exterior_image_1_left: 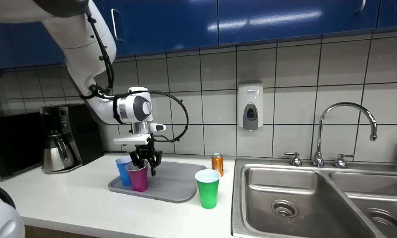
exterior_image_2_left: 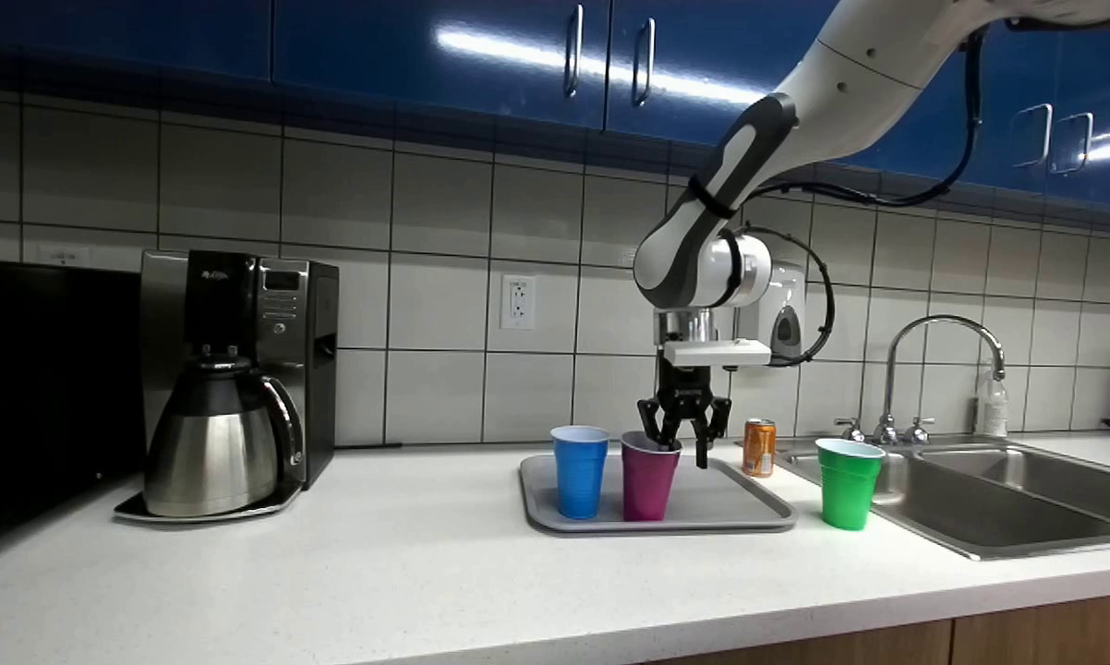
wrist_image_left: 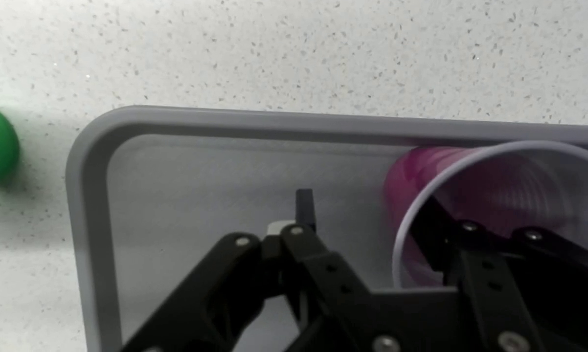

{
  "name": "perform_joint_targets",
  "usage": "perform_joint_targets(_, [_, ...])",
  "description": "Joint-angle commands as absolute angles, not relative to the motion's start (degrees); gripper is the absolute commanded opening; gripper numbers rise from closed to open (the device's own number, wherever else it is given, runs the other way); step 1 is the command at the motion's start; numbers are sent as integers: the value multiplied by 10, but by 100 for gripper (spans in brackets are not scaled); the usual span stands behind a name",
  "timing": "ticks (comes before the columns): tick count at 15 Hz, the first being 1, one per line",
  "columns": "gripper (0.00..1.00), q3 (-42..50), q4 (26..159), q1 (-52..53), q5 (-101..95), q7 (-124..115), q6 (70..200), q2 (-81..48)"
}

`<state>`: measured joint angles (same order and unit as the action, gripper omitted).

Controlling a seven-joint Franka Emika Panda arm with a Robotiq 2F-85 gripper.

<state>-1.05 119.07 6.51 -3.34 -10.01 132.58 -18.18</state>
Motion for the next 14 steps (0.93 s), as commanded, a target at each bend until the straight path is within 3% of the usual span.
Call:
perform_joint_targets(1, [23,-10,1180,69,-46,-115,1327,-186])
perform_joint_targets(4, [1,-10,1180,70,-46,-116,1327,-186])
perform_joint_targets(14, [2,-17,1176,55,-4,-94,1322,-174])
